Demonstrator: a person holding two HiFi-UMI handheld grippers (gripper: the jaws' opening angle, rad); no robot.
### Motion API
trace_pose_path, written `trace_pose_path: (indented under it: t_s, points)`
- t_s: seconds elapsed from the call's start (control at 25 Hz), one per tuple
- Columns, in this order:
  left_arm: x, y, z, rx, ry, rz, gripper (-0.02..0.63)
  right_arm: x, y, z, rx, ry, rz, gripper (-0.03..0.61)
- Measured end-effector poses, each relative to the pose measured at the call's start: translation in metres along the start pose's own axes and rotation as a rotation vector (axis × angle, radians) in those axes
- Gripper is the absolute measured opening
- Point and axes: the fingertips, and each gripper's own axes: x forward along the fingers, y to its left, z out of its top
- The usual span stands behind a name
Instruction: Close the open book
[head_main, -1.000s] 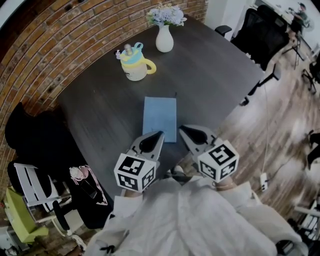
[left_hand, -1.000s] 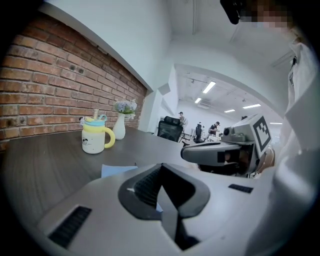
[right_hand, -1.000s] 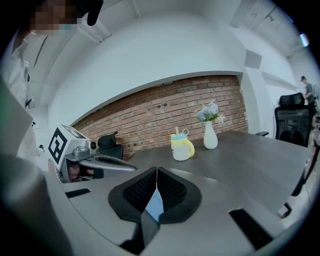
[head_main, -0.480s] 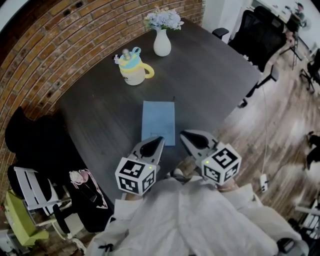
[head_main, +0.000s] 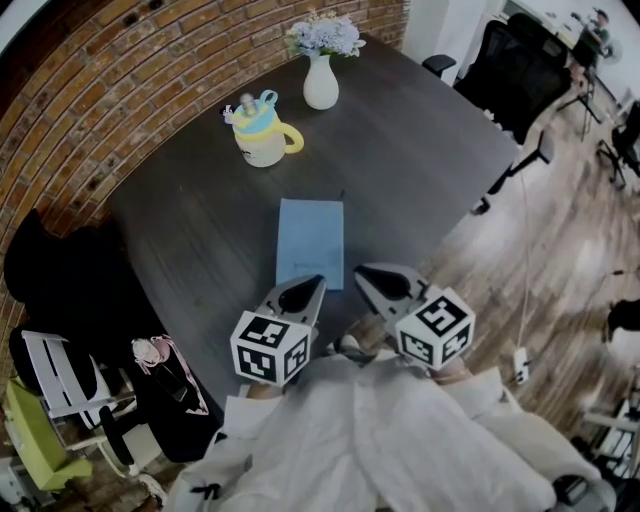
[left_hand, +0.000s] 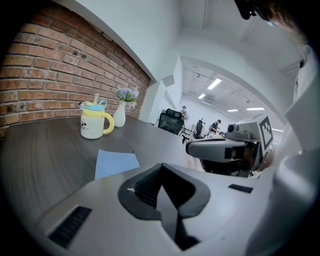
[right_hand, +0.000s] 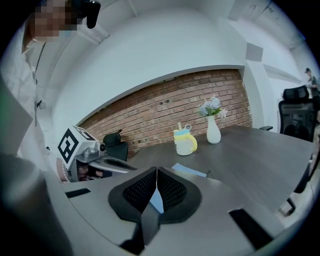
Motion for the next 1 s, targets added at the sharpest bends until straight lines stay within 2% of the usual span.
trace_pose_path:
  t_s: [0.28, 1.0]
  points:
    - [0.0000, -0.0003, -0.0042, 0.003, 0.014, 0.005, 0.006, 0.0012, 0.0029, -0.0051, -0.002, 0.027, 0.002, 0.012]
    - [-0.0022, -0.0035, -0.0047, 0.020, 0.017, -0.006, 0.006, 0.0041, 0.0059, -0.0036, -0.016, 0.013, 0.010, 0.008]
